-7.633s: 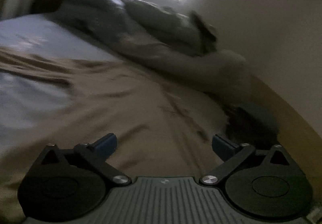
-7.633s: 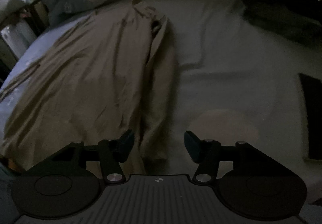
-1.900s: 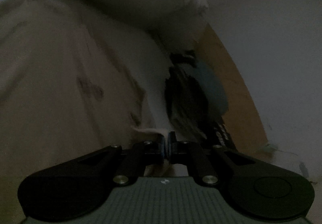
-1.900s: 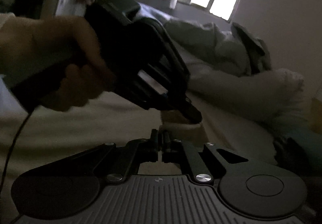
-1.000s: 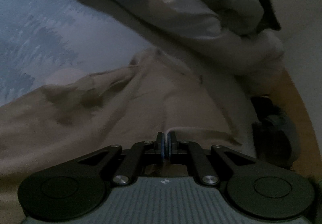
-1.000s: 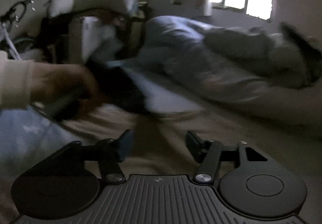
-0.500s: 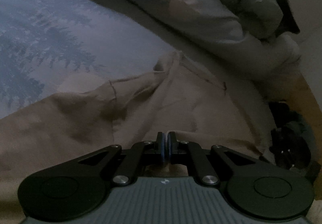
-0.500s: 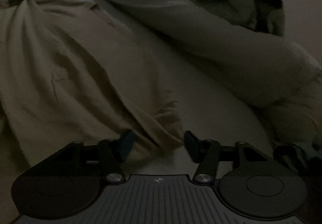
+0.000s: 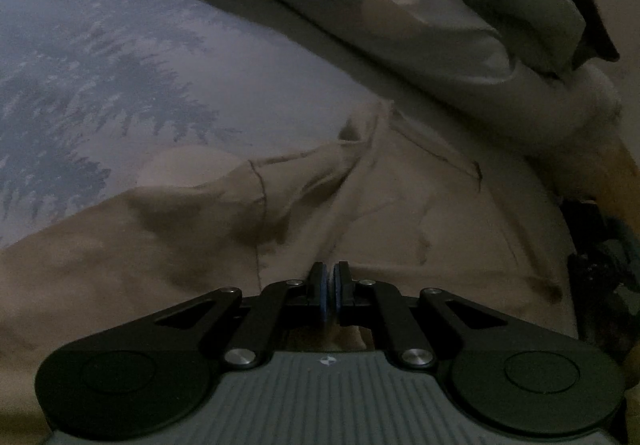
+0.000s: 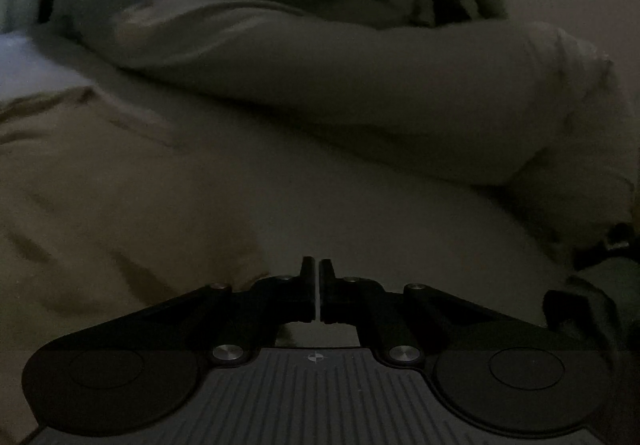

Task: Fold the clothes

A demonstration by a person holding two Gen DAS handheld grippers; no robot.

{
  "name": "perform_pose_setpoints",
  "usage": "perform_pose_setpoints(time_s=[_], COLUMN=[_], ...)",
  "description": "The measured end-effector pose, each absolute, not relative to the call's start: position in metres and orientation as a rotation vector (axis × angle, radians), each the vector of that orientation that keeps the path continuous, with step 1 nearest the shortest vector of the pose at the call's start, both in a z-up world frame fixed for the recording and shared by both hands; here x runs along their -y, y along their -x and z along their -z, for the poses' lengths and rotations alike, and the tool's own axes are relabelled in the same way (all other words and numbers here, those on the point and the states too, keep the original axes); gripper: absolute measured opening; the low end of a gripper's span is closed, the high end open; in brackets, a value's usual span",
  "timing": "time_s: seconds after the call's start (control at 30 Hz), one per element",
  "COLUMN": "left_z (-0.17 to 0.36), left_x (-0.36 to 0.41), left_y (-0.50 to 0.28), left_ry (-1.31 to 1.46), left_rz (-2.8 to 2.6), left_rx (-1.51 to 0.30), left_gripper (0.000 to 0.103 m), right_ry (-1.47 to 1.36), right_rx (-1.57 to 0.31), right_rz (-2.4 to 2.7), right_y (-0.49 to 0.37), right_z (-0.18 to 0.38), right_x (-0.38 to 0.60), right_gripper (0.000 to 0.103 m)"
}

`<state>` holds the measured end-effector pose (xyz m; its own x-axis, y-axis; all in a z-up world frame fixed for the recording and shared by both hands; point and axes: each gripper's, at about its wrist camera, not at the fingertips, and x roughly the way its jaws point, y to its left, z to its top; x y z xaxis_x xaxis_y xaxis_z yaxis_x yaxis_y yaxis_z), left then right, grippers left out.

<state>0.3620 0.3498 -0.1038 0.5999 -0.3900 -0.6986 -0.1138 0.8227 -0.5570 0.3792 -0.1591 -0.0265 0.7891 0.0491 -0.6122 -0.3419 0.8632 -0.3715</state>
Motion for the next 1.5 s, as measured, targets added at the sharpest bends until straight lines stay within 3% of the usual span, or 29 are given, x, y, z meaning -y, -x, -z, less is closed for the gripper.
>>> perform_pose_setpoints(time_s=[0.17, 0.2, 0.27, 0.3, 0.33, 0.4, 0.5, 0.67, 0.83, 1.07, 1.17, 1.23, 1.3, 1.33, 1.4, 1.5], left_z=[0.104, 0.103, 0.099, 0.095, 0.092, 0.088, 0.089, 0.103, 0.101, 0.107, 0.110, 0.111, 0.113, 0.114, 0.115, 0.113], left_x=[-0.356, -0.359, -0.364, -0.367, -0.370, -0.373, -0.372, -0.348, -0.342, -0.336, -0.333, -0.335, -0.340, -0.342, -0.345, -0.346], left_y=[-0.365, -0.364, -0.360, -0.356, -0.350, -0.336, -0.315, -0.298, -0.297, -0.287, -0.291, -0.293, -0.293, -0.293, -0.293, -0.291], left_ry=[0.650, 0.666, 0.693, 0.702, 0.713, 0.738, 0.774, 0.731, 0.632, 0.595, 0.571, 0.558, 0.559, 0.560, 0.562, 0.561], left_rz=[0.158, 0.151, 0.150, 0.154, 0.156, 0.168, 0.207, 0.269, 0.222, 0.243, 0.235, 0.214, 0.203, 0.197, 0.201, 0.205], left_rx=[-0.922, -0.909, -0.888, -0.878, -0.875, -0.870, -0.884, -0.937, -0.956, -0.948, -0.946, -0.952, -0.958, -0.961, -0.960, -0.948], left_gripper=[0.009, 0.019, 0.030, 0.046, 0.069, 0.089, 0.089, 0.086, 0.054, 0.056, 0.051, 0.027, 0.010, 0.009, 0.008, 0.007], right_ry=[0.477, 0.471, 0.473, 0.478, 0.484, 0.510, 0.585, 0.570, 0.474, 0.371, 0.326, 0.295, 0.264, 0.248, 0.232, 0.225], right_rx=[-0.608, -0.599, -0.588, -0.582, -0.580, -0.561, -0.492, -0.416, -0.500, -0.699, -0.784, -0.840, -0.896, -0.924, -0.962, -0.944], right_rz=[-0.269, -0.301, -0.378, -0.421, -0.470, -0.570, -0.726, -0.824, -0.840, -0.845, -0.845, -0.844, -0.843, -0.842, -0.823, -0.806], right_y=[-0.355, -0.339, -0.314, -0.302, -0.291, -0.267, -0.238, -0.209, -0.227, -0.288, -0.313, -0.331, -0.348, -0.356, -0.364, -0.362], right_z=[0.013, 0.010, 0.007, 0.006, 0.006, 0.007, 0.008, 0.001, 0.004, 0.025, 0.034, 0.040, 0.046, 0.049, 0.055, 0.056], right_x=[0.152, 0.146, 0.128, 0.117, 0.103, 0.070, 0.011, -0.045, -0.067, -0.117, -0.138, -0.152, -0.166, -0.173, -0.180, -0.177], right_gripper=[0.004, 0.005, 0.007, 0.011, 0.014, 0.033, 0.046, 0.050, 0.055, 0.055, 0.055, 0.053, 0.044, 0.039, 0.005, 0.005])
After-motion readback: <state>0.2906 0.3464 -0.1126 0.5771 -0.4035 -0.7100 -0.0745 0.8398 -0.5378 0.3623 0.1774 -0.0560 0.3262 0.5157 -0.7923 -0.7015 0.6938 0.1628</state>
